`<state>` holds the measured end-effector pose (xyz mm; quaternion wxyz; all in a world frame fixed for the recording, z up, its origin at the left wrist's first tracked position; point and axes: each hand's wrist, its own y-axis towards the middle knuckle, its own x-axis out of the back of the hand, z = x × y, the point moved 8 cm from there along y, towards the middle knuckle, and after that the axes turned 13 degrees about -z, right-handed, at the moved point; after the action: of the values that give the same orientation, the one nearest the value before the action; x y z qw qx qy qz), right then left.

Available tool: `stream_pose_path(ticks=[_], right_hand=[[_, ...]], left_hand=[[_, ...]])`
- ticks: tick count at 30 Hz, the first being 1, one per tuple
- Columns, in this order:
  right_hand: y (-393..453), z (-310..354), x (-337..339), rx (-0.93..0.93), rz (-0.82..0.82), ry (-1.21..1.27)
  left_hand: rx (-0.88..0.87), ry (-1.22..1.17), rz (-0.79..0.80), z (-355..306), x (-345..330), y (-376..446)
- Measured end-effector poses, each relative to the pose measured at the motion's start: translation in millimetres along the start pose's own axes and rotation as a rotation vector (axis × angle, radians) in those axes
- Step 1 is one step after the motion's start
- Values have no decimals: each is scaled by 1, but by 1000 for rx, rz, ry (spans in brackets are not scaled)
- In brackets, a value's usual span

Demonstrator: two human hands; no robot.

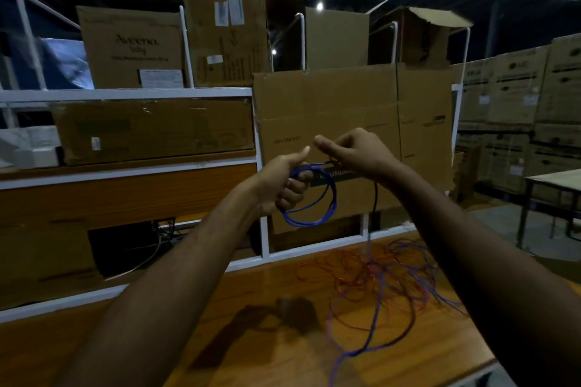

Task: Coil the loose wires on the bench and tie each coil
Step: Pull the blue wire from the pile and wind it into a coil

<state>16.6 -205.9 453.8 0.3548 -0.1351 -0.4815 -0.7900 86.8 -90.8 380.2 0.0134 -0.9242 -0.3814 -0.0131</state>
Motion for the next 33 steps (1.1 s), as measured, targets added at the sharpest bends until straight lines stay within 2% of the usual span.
stream_pose_path(ticks=[2, 4, 7, 11, 13, 14, 17, 18, 19, 21, 24, 26, 31, 33], right_hand=[[-9, -20, -14, -174, 227, 304], [-24, -45, -26, -286, 422, 497], [-47, -82, -38, -386, 587, 679], [-67, -112, -45, -500, 549, 690], [-72, -110, -50, -505, 518, 603], [-72, -106, -50, -458, 456, 481], [-67, -87, -35, -172, 85, -196], [-71, -74, -34, -109, 8, -333], [-76, -63, -37, -71, -17, -396], [-86, -49, -54, -48, 87, -451], [-97, -39, -74, -53, 338, -330], [-101, -41, -72, -89, 400, -152], [-107, -81, -64, -180, 348, 76], [-107, -88, -61, -188, 271, 161]], left_hand=[[6, -50, 41, -2, 5, -2], [7, -154, 53, -6, 15, -2], [3, -304, 10, -8, 31, 0], [-42, -392, -100, -11, 39, 4], [-63, -420, -151, -12, 39, 7], [-72, -432, -174, -12, 39, 8], [-87, -447, -220, -13, 38, 12], [-88, -458, -229, -13, 38, 13], [-89, -467, -236, -13, 37, 14], [-92, -482, -254, -13, 37, 16], [-109, -555, -293, -15, 47, 17], [-128, -611, -316, -19, 59, 15], [-149, -620, -368, -21, 76, 7], [-152, -615, -375, -21, 75, 5]])
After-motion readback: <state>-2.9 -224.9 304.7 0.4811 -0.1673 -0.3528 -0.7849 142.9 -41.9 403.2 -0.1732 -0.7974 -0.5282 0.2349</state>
